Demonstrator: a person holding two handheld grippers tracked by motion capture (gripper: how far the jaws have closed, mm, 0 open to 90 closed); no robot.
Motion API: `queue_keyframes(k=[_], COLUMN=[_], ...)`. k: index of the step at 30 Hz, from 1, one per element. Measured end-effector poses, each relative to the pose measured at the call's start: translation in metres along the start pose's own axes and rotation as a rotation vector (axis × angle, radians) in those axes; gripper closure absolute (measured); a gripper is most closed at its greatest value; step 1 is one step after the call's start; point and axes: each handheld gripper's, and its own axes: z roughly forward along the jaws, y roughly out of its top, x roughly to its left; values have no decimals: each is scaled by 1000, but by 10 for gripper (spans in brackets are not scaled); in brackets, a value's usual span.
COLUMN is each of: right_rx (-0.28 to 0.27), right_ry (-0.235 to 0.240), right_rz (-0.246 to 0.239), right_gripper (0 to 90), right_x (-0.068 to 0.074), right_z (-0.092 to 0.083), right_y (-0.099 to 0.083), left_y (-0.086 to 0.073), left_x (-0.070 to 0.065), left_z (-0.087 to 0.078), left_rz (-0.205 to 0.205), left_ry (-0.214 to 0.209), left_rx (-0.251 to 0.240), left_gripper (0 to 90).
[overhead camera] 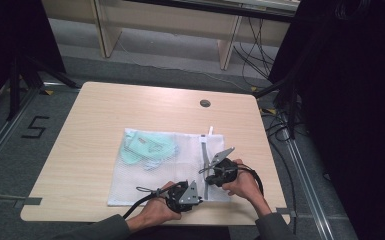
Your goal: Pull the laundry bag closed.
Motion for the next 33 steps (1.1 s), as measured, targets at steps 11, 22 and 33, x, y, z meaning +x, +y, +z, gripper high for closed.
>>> queue_keyframes(k=[11,22,33], right_rx=[-11,-2,6], right_ry=[-22,-36,-34], right_rz=[-16,-26,2], right_gripper=[870,870,870], right_x=[-8,-11,-13], right_z=[1,3,5], right_y=[3,8,11], left_y=[0,0,0], left_x=[0,0,3], left_z=[0,0,-1], left_rz=[-9,-27,-34], left_ry=[-10,-6,-5], left_rx=[3,-13,-5], left_gripper=[886,887,886])
